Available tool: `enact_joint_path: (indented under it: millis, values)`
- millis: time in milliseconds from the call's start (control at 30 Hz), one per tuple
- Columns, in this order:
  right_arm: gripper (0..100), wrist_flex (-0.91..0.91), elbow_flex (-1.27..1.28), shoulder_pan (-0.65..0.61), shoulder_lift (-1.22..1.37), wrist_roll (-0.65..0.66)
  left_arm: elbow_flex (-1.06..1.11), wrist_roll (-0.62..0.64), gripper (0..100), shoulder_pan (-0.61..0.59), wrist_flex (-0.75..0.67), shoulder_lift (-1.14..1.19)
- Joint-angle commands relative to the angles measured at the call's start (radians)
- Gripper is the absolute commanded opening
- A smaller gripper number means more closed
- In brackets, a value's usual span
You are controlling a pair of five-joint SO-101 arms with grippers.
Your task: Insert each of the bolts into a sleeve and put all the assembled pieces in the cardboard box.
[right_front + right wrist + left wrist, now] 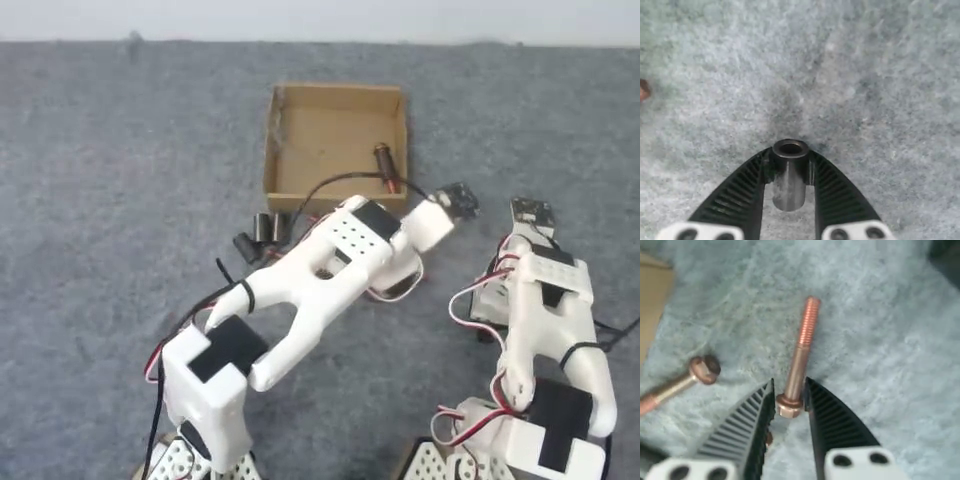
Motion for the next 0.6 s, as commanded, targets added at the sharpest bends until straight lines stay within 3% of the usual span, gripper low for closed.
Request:
enact_joint_path:
  millis: [0,233,567]
  values:
    - [0.7,-0.018,-0.006,0.019,-0.059,0.009,-0.019,0.175,9,-0.003,0.008,-0.083]
    - [0.7,-0.019,-0.008,0.041,-0.062,0.008,0.065,0.557,1,0.005,-0.080,-0.094]
    - [0.7,-0.030,-0.008,0.038,-0.058,0.008,0.128,0.868,1,0.112,-0.078,-0.095]
